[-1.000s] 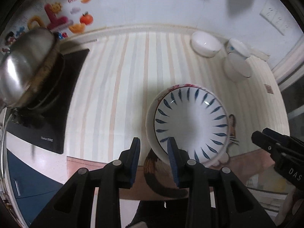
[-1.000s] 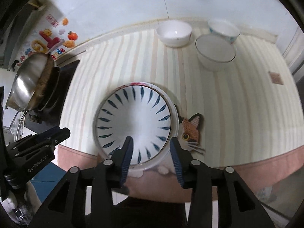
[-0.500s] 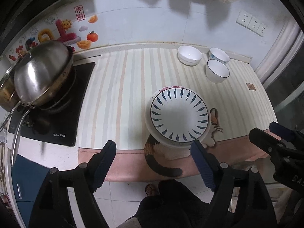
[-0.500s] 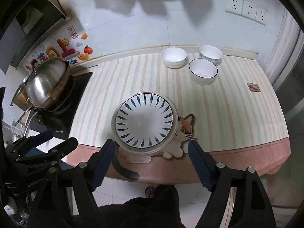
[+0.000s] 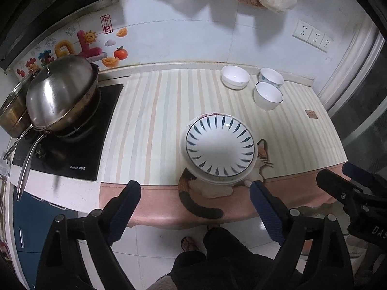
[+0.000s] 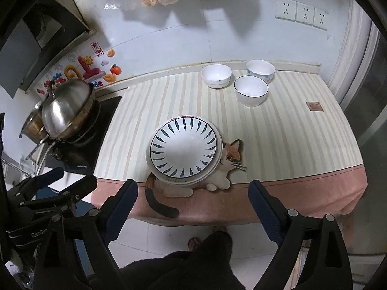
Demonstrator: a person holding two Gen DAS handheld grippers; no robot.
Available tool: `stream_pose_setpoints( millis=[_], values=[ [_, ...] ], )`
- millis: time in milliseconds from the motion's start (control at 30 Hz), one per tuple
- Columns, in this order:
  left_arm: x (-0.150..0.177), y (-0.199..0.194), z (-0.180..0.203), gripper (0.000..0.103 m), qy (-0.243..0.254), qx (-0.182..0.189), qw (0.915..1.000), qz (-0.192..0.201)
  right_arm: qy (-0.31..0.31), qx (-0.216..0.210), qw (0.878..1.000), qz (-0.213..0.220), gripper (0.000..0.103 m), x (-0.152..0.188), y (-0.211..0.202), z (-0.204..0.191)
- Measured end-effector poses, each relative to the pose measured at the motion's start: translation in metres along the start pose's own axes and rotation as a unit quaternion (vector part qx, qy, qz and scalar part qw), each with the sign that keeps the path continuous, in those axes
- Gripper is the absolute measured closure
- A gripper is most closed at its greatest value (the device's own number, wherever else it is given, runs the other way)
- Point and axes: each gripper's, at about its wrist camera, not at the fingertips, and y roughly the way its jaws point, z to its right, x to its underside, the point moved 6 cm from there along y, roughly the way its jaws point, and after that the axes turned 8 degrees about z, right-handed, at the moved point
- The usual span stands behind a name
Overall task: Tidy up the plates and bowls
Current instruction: 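Raise both tools away from the plate stack, then move both tools to a white bowl and grip its rim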
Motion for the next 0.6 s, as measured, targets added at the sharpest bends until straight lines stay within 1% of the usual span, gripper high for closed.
stream_pose_setpoints(
  millis=[133,167,200,267,333,433,533,600],
  values=[
    [-0.020,0.010,0.012,0.010,-0.006,0.004,0.9999,0.009,0.020,-0.016,1.000,0.005,0.007,-0.015,0.007,0.019],
    [-0.026,0.014,0.015,0.008,-0.007,0.007,0.9999,0.013,0.026,-0.023,0.999,0.008,0.006,-0.021,0.010,0.026],
    [-0.033,0.019,0.019,0.002,-0.007,0.010,0.9998,0.017,0.030,-0.028,0.999,0.011,0.006,-0.026,0.014,0.031],
    [-0.048,0.031,0.025,0.000,-0.007,0.011,0.9996,0.024,0.041,-0.038,0.998,0.020,0.004,-0.041,0.025,0.045],
    [-0.067,0.046,0.033,0.000,-0.011,0.014,0.9994,0.030,0.052,-0.048,0.997,0.015,0.004,-0.056,0.038,0.056],
    [-0.099,0.077,0.048,0.000,-0.010,0.013,0.9994,0.031,0.058,-0.059,0.997,0.009,0.004,-0.084,0.065,0.077],
    [-0.134,0.121,0.065,0.000,-0.011,0.017,0.9996,0.020,0.071,-0.070,0.995,-0.007,0.004,-0.115,0.099,0.100],
    [-0.152,0.149,0.070,0.000,-0.015,0.011,0.9998,0.011,0.078,-0.081,0.994,-0.016,0.004,-0.141,0.125,0.115]
  ],
)
